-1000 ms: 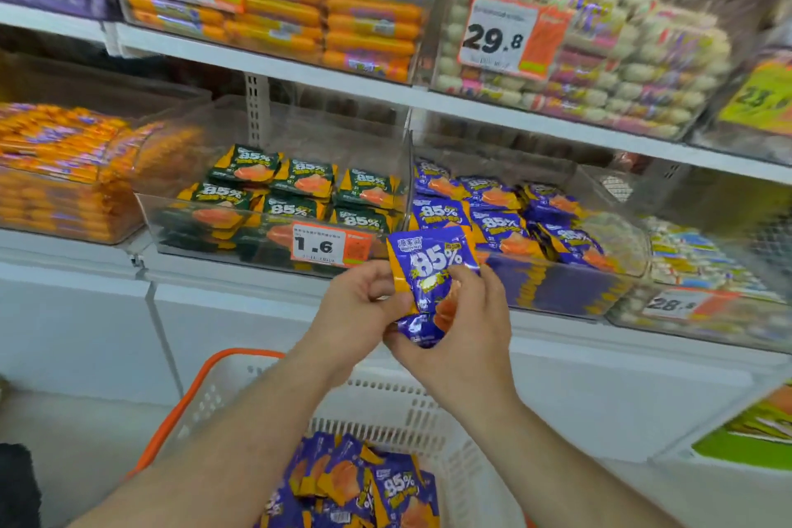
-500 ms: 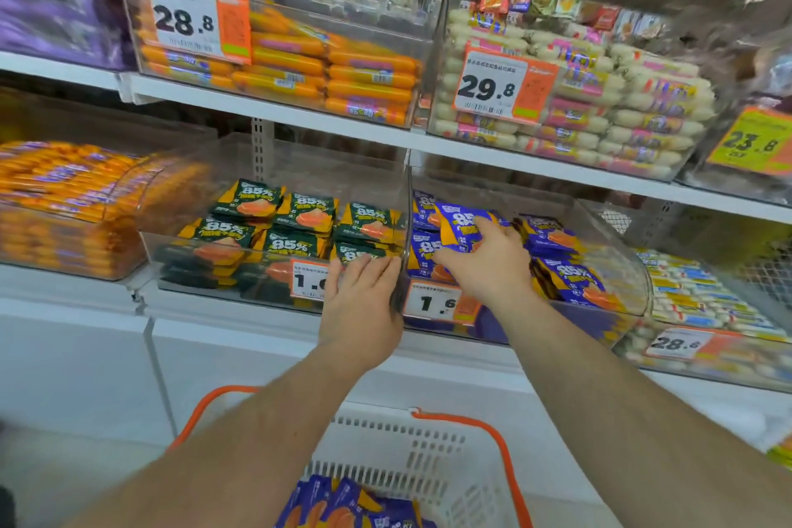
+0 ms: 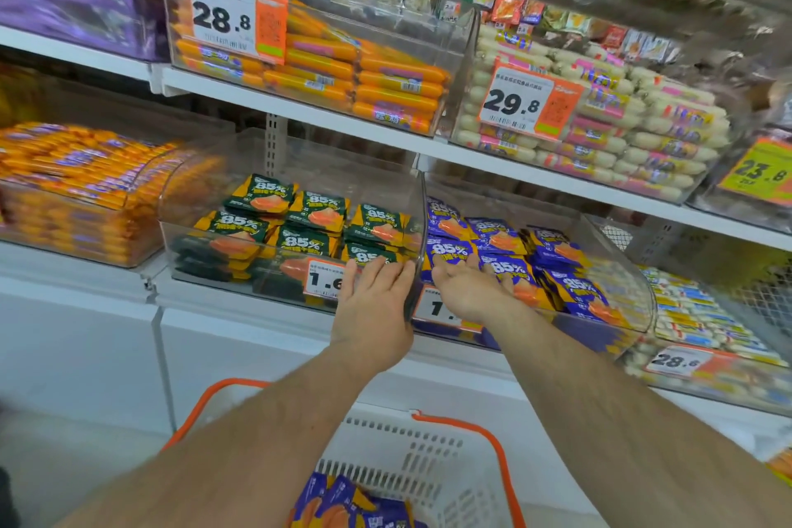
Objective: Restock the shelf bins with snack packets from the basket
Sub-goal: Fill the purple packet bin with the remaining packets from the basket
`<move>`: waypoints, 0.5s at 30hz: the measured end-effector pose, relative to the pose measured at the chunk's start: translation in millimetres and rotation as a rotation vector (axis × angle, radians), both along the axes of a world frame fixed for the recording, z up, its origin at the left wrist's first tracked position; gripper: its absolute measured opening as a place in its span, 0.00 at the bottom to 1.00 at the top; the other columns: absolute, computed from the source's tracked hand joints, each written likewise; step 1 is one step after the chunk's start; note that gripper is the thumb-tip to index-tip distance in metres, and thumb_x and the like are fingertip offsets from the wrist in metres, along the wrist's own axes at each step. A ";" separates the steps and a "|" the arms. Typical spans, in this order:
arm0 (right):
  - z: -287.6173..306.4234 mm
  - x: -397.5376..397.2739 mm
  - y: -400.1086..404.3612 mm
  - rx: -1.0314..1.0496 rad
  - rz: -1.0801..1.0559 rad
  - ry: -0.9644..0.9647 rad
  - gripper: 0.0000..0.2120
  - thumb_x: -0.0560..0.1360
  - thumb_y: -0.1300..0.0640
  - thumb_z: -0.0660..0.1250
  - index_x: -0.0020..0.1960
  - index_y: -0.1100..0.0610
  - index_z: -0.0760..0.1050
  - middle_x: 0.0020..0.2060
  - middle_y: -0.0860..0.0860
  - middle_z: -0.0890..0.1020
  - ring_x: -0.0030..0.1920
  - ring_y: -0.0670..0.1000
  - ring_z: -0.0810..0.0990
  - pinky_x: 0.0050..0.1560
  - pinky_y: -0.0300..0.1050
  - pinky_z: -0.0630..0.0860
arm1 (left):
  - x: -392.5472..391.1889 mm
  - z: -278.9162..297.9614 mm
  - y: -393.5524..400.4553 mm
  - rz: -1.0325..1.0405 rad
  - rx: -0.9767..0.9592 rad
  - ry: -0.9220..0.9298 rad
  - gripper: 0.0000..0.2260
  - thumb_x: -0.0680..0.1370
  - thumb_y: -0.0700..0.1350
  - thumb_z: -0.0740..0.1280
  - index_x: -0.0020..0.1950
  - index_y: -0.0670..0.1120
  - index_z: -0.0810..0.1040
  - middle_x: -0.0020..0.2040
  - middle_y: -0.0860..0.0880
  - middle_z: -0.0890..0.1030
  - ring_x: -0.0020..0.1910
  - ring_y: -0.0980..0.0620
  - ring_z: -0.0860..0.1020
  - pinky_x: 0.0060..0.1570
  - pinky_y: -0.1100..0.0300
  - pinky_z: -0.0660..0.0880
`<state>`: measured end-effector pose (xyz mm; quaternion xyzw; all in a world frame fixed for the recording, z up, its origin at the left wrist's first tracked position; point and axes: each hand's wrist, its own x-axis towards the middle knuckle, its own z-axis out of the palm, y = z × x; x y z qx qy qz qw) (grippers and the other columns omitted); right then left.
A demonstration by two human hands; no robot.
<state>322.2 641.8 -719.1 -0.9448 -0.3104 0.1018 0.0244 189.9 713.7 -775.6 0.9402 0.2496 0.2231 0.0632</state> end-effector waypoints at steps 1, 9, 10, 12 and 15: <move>-1.9 0.4 0.3 -0.008 0.006 -0.012 0.24 0.82 0.42 0.40 0.78 0.37 0.48 0.80 0.55 0.47 0.78 0.63 0.45 0.74 0.68 0.41 | -0.4 0.3 0.3 -0.005 0.001 0.011 0.33 0.79 0.50 0.62 0.80 0.51 0.49 0.78 0.54 0.57 0.78 0.49 0.49 0.74 0.47 0.35; -16.6 -24.0 -13.9 0.230 0.054 -0.252 0.24 0.81 0.41 0.47 0.76 0.41 0.62 0.79 0.52 0.54 0.79 0.59 0.48 0.73 0.65 0.43 | -18.0 -4.1 0.0 -0.143 -0.014 -0.032 0.34 0.79 0.47 0.61 0.80 0.48 0.47 0.81 0.50 0.44 0.78 0.51 0.38 0.73 0.52 0.30; -26.4 -32.1 -19.0 0.415 0.097 -0.419 0.23 0.80 0.43 0.52 0.72 0.46 0.70 0.77 0.54 0.63 0.77 0.58 0.57 0.72 0.62 0.50 | -25.4 -14.9 -1.1 -0.191 -0.037 -0.111 0.33 0.78 0.46 0.61 0.80 0.47 0.51 0.80 0.50 0.46 0.78 0.52 0.39 0.73 0.55 0.30; -54.5 -50.0 -26.9 0.770 0.223 -0.657 0.18 0.75 0.48 0.59 0.58 0.54 0.80 0.64 0.55 0.78 0.64 0.57 0.72 0.64 0.54 0.61 | -46.6 -44.9 -6.4 -0.245 -0.140 -0.215 0.31 0.74 0.43 0.63 0.78 0.45 0.61 0.79 0.48 0.55 0.78 0.51 0.47 0.75 0.53 0.38; -110.4 -75.0 -33.3 0.859 0.269 -0.497 0.12 0.72 0.52 0.60 0.44 0.55 0.80 0.47 0.52 0.82 0.49 0.56 0.76 0.51 0.49 0.67 | -82.3 -90.5 -14.6 -0.190 -0.449 -0.125 0.26 0.76 0.40 0.63 0.75 0.47 0.67 0.76 0.49 0.66 0.74 0.48 0.65 0.74 0.52 0.61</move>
